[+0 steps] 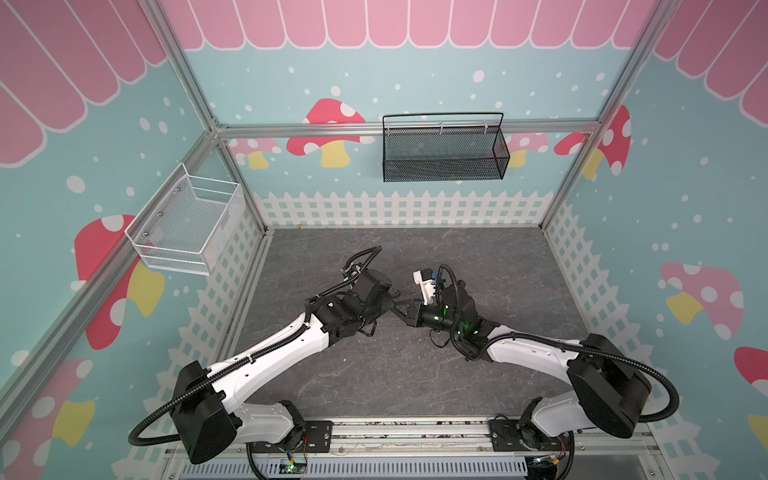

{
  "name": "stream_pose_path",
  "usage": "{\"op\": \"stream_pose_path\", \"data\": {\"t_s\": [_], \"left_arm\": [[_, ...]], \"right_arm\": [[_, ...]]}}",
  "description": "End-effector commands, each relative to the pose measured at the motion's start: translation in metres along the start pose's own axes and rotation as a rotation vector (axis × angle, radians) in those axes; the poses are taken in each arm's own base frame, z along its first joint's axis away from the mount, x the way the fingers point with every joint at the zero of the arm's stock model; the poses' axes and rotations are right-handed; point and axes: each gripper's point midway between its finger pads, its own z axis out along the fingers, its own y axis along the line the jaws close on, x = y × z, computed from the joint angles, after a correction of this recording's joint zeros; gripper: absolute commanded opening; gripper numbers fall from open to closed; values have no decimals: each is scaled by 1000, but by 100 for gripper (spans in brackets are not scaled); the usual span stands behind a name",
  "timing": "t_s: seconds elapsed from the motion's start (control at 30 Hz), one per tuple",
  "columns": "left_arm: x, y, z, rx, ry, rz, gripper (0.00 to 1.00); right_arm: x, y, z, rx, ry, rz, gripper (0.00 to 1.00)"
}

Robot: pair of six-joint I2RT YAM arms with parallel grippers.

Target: Unlock with the key

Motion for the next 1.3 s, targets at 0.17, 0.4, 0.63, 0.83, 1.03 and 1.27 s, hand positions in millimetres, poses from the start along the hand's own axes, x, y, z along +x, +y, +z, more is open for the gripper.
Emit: {"op": "stream_pose_path", "data": {"t_s": [0.17,0.4,0.63,0.83,1.03,1.27], "left_arm": [[5,-11,-2,32,23,-25,0],[27,-25,-4,67,99,-9,0],[52,-43,-13,153,217,-28,0],[39,-39,-14,145,151,-24,0],[19,-35,-11,127,70,-28,0],[3,-38,-17,135,13,-33,0]], "right_arm": [[-6,7,2,-12,-24,-20,4],[-27,18,0,-8,-95,-71,0],[-49,23,-4,19,-184,-107,0],[-43,27,-5,3,-158,-134,0],[-25,22,-11,8,-92,-142,3],[-13,22,-19,5,-44,-134,16]]}}
